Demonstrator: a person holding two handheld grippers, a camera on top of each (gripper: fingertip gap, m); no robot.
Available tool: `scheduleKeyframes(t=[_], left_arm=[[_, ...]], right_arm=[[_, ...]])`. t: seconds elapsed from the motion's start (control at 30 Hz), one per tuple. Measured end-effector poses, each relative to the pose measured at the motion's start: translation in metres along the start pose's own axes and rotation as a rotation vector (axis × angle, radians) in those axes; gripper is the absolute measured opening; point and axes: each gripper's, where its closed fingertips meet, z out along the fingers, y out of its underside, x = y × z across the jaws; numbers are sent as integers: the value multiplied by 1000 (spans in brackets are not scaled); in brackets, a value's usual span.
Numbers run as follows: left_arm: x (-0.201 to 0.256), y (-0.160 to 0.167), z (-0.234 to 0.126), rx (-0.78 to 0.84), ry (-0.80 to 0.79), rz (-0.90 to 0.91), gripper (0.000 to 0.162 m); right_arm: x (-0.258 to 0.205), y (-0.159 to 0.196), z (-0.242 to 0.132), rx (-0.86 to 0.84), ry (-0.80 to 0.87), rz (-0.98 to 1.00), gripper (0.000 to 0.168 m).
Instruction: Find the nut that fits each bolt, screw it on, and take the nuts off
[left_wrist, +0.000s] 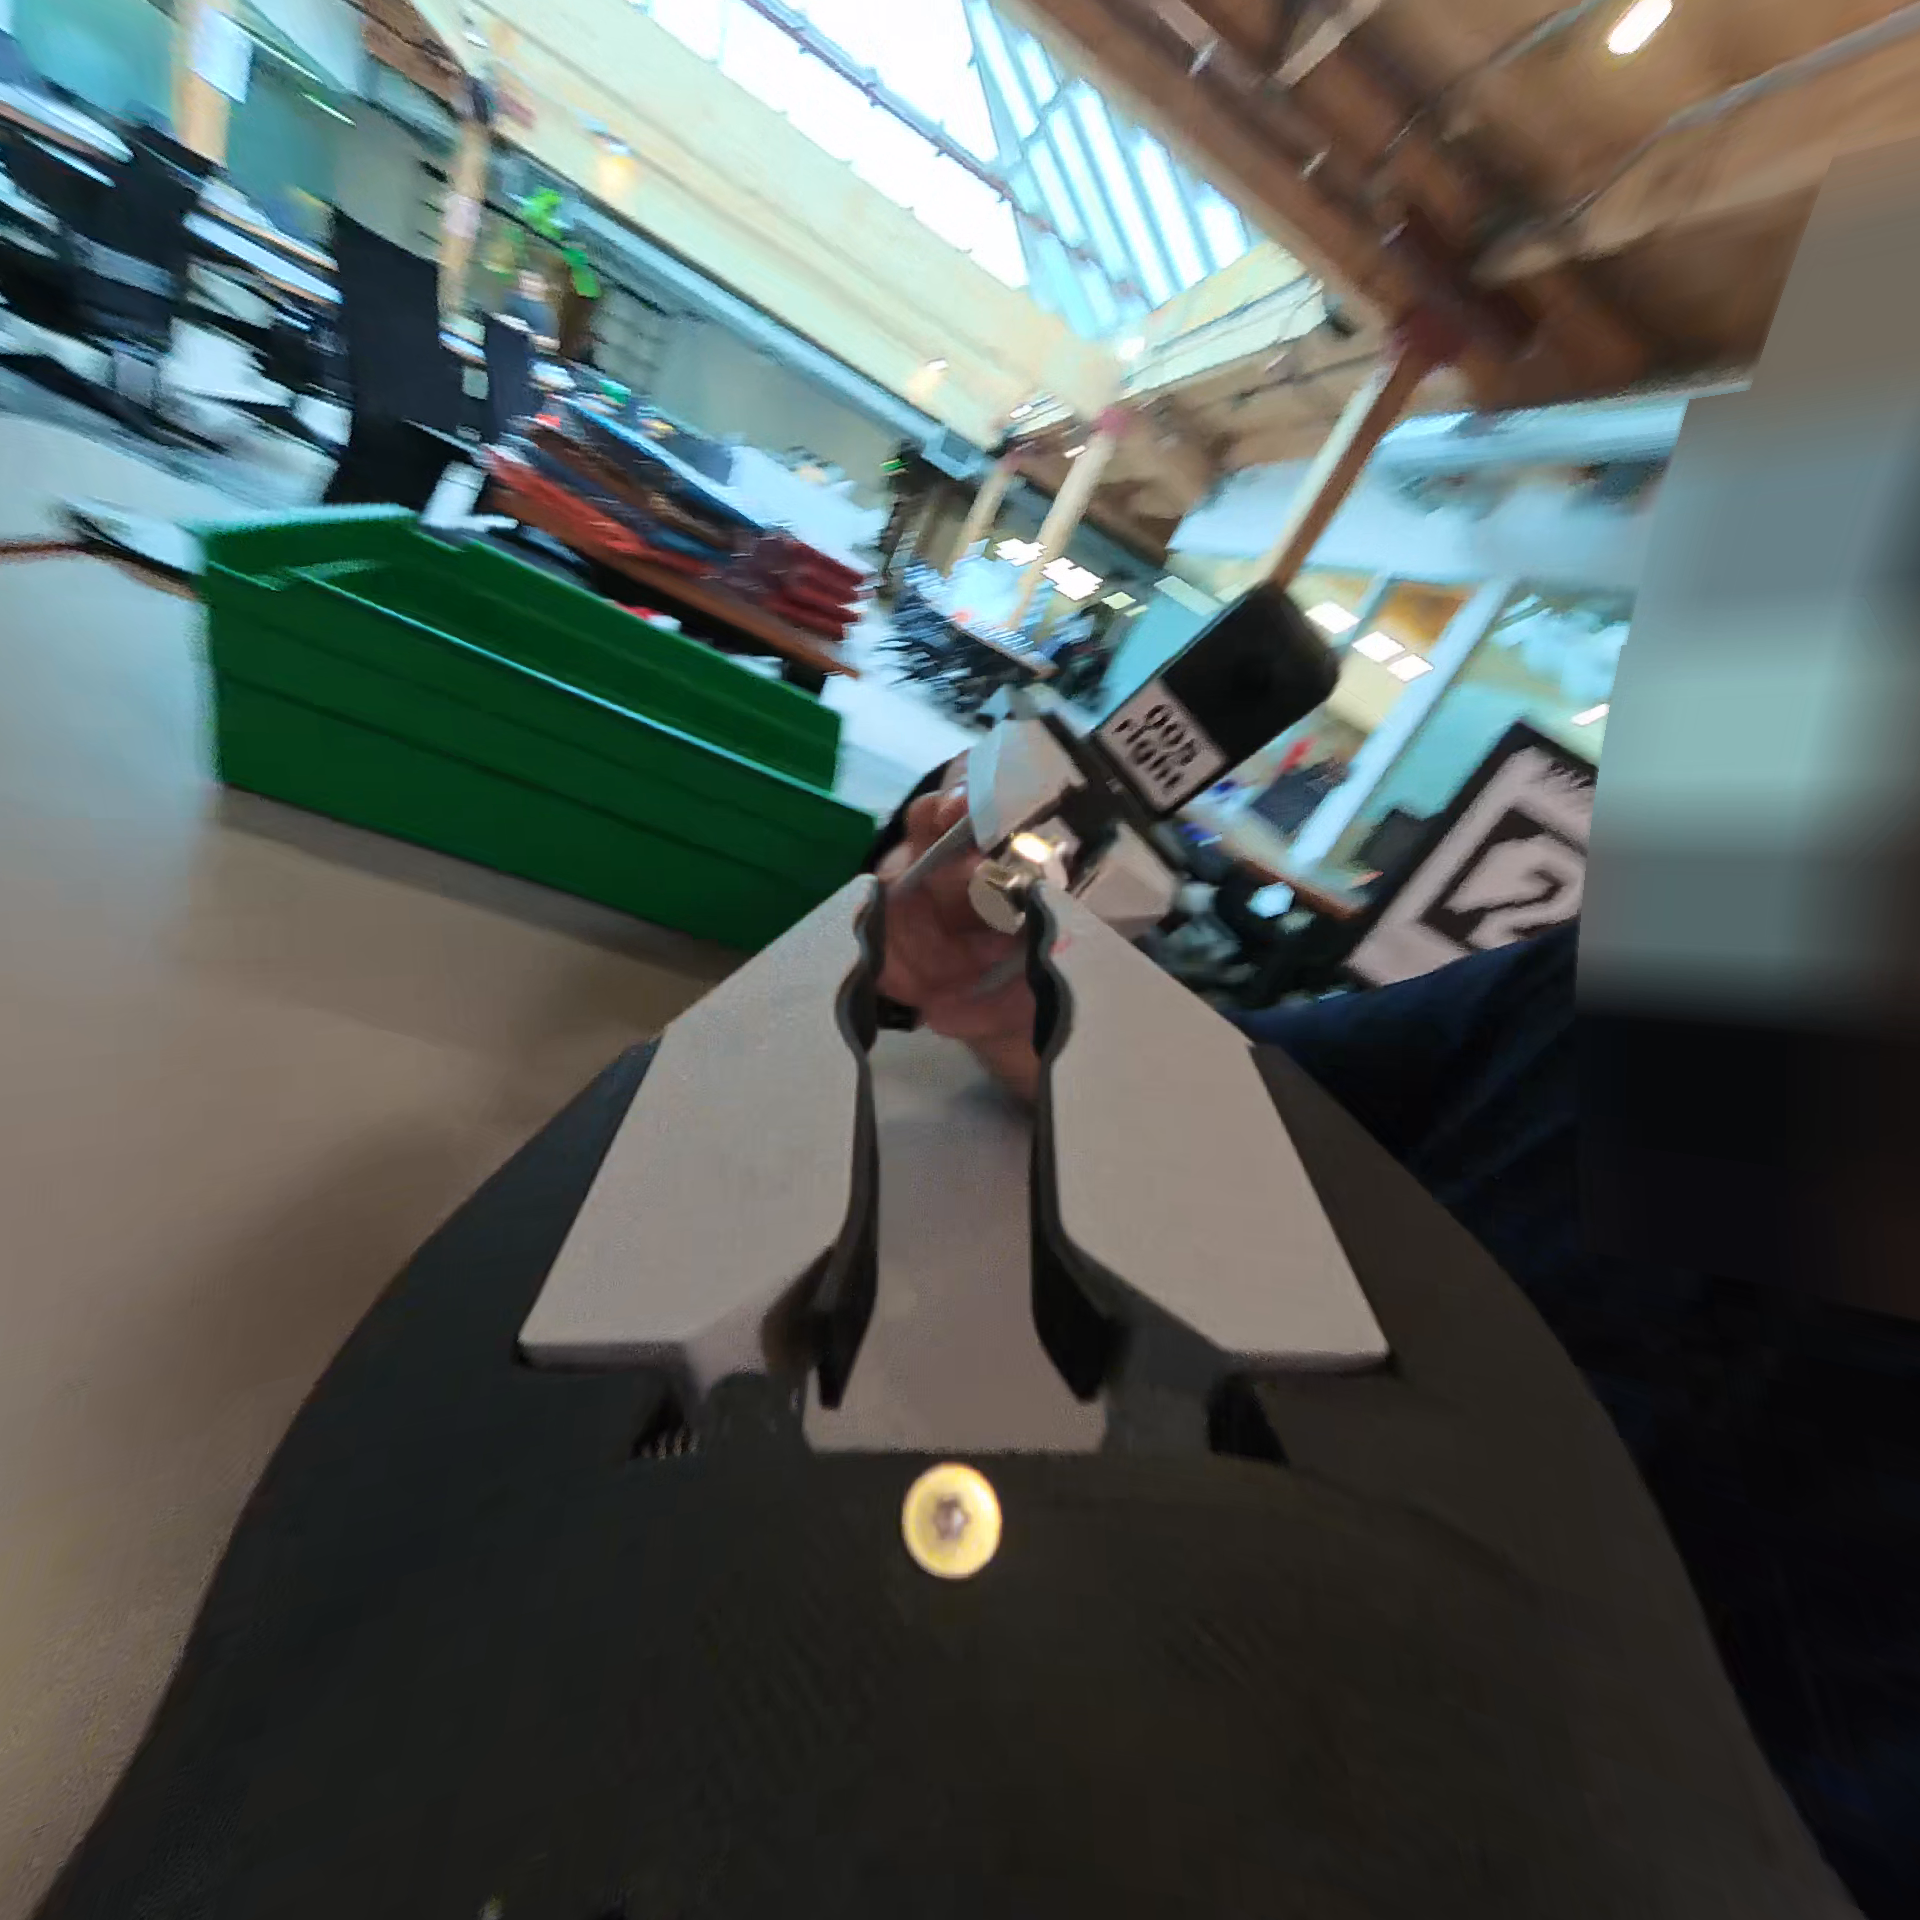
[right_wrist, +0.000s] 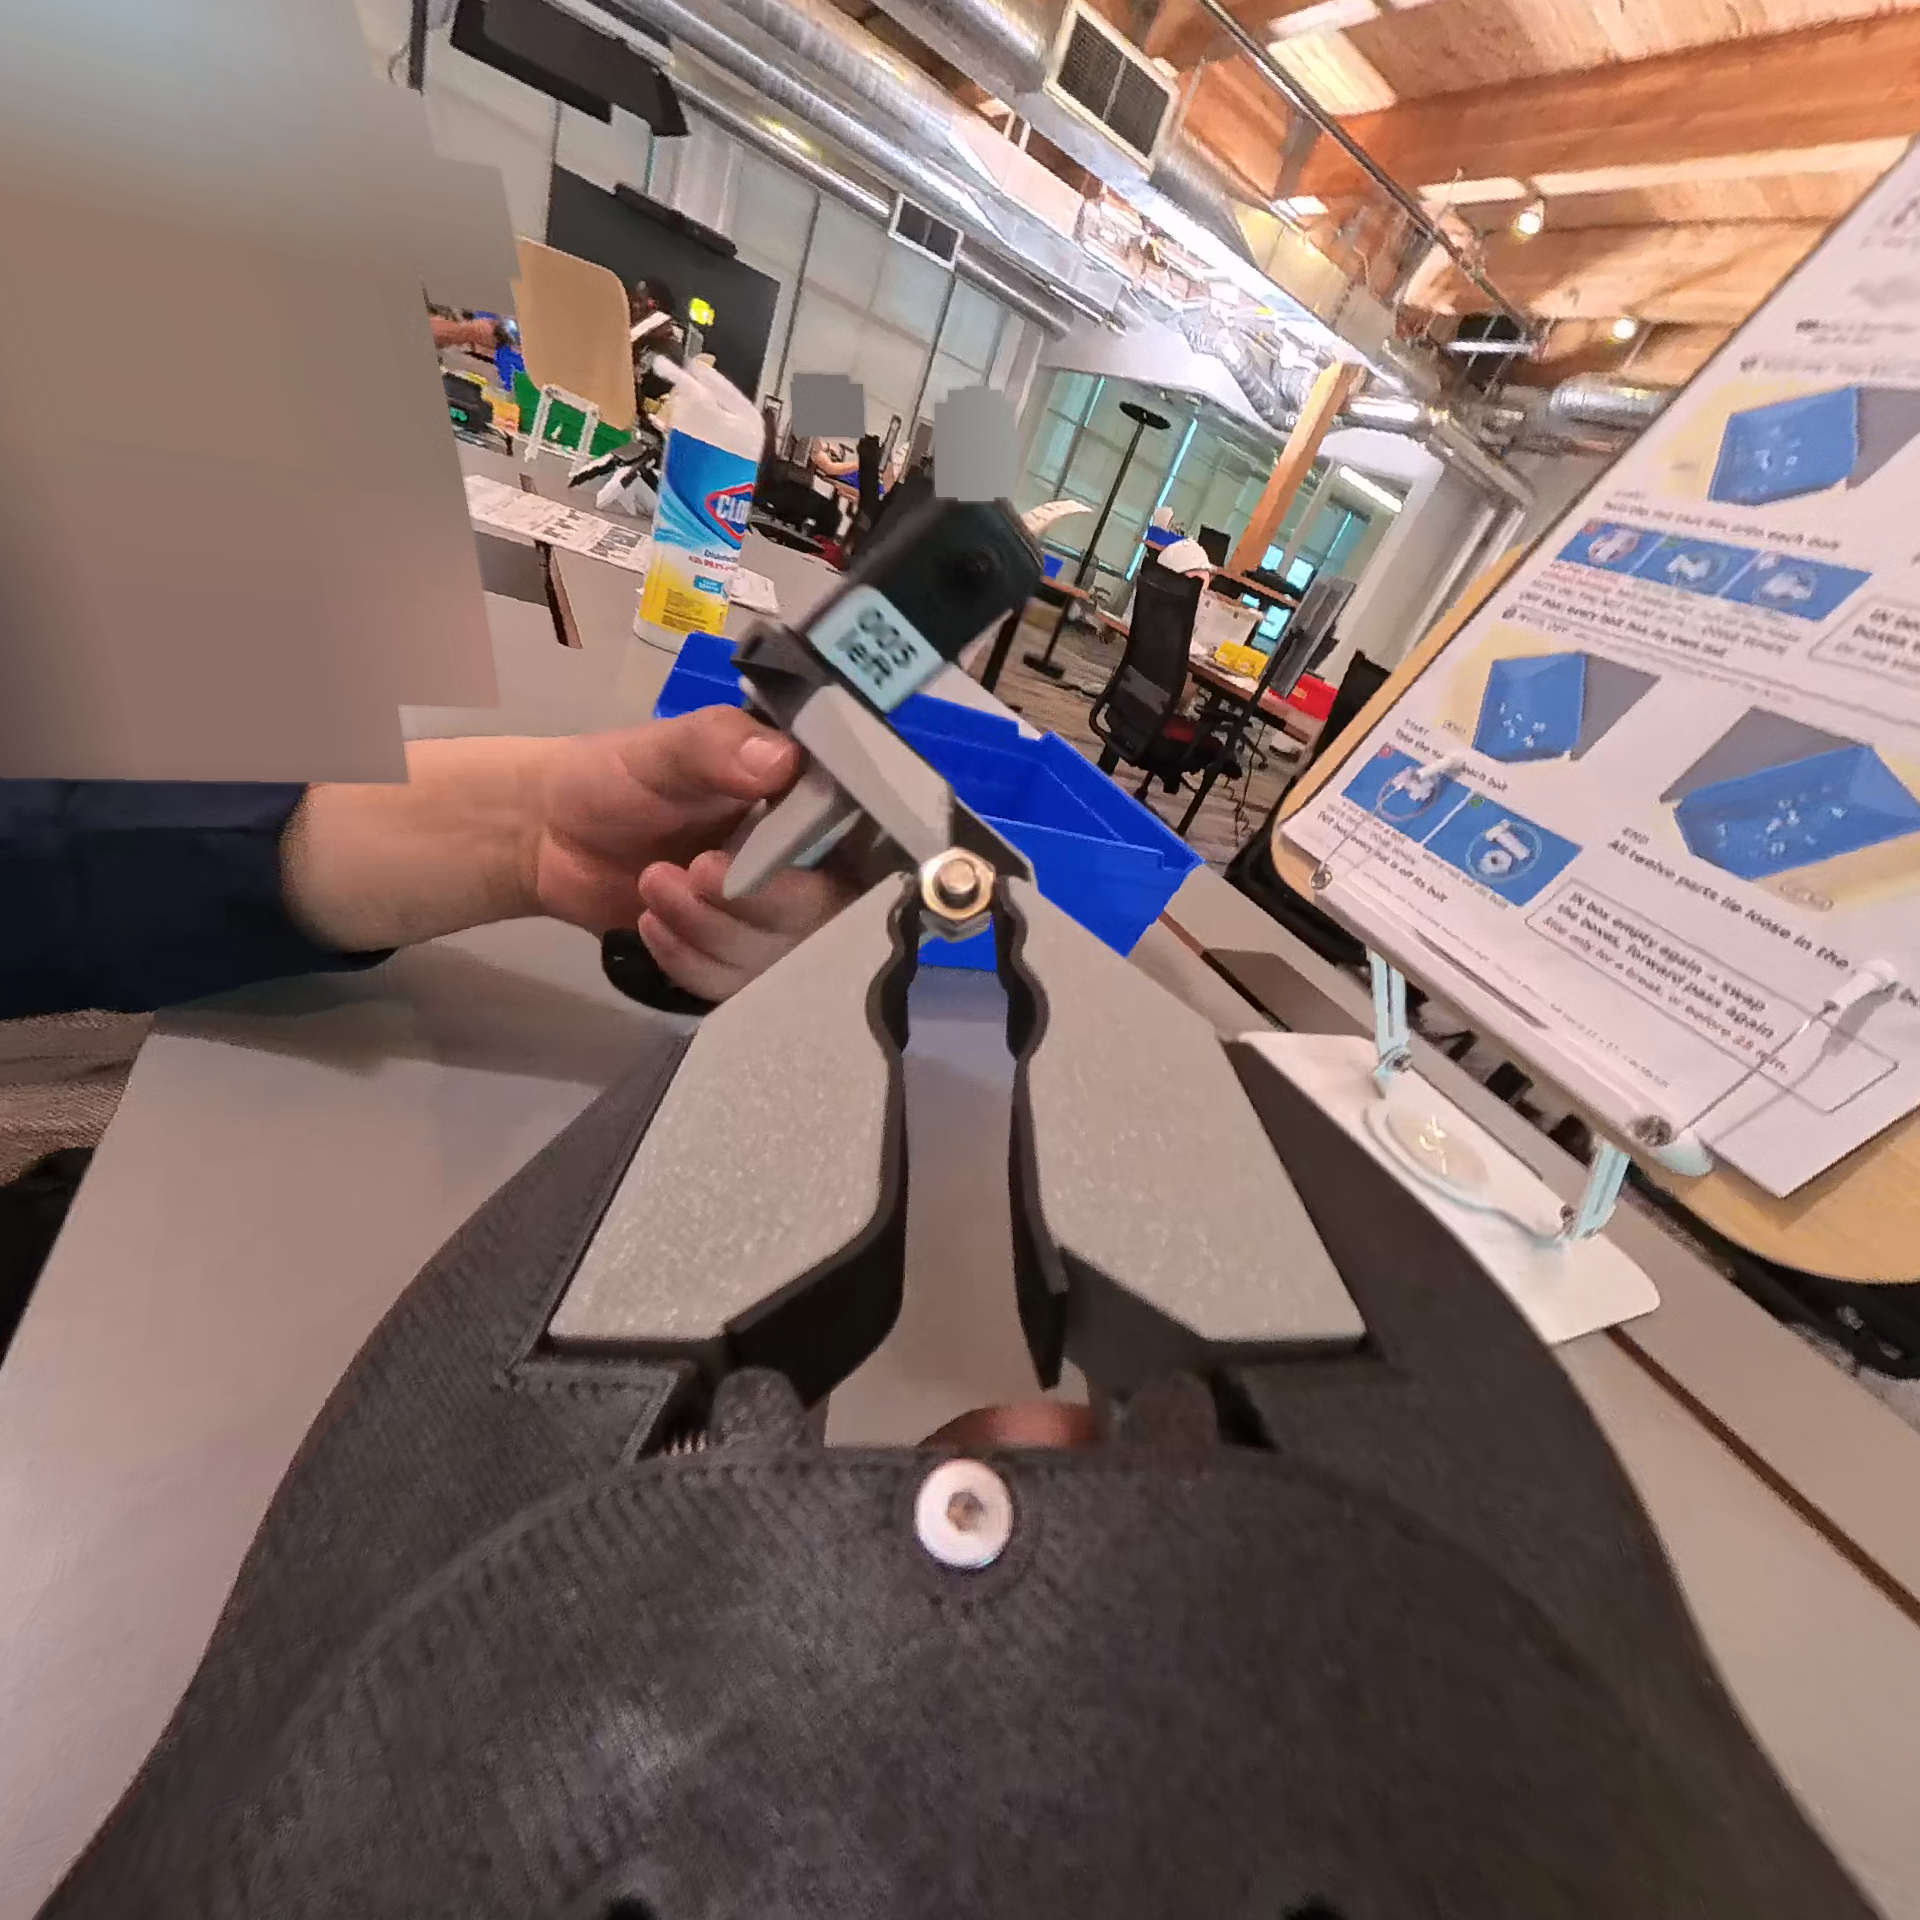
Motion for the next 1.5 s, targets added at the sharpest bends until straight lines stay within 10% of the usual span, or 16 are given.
scheduleKeyframes(t=[0.6, 1.5], left_arm=[[-47, 31, 6, -315, -533, 695, 18], [-53, 26, 7, -314, -646, 761, 12]], right_arm=[[29, 47, 5, -121, -69, 641, 11], [23, 47, 11, -132, -52, 594, 11]])
